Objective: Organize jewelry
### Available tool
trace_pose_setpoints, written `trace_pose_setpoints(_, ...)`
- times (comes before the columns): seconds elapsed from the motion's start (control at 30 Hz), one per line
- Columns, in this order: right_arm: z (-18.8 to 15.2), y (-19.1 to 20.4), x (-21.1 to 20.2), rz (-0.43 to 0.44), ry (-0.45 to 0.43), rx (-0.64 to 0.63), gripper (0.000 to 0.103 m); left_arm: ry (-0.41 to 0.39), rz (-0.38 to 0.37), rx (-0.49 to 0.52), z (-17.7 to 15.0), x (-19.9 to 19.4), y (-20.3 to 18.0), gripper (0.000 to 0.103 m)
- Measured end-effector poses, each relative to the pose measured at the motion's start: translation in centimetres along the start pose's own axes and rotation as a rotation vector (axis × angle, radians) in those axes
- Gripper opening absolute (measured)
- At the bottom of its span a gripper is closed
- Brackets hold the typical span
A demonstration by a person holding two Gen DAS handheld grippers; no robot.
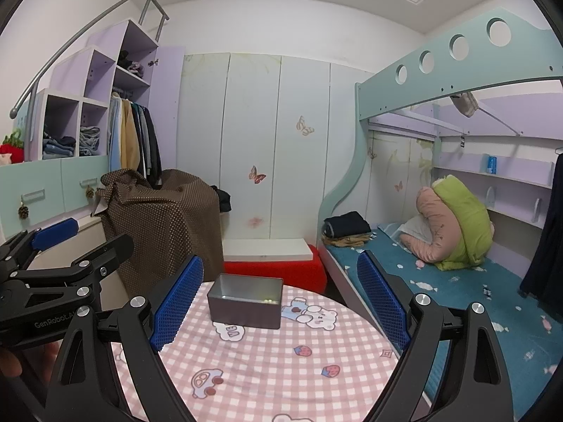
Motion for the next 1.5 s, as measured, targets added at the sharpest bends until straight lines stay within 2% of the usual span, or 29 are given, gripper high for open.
trace_pose_setpoints(1.5, -0.7, 0.0, 0.4, 0.007, 0.017, 0.011, 0.086, 0.013, -0.006, 0.006, -0.5, 0.9, 1.0, 0.096)
Point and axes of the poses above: each gripper's, at about its wrist camera, not at the fingertips, and x roughly the way its jaws point, y to its left, z to its top, the point moved 2 cm from there along x, roughly the way its jaws point, and after that the axes turned 6 degrees about y, right-handed, at the moved point
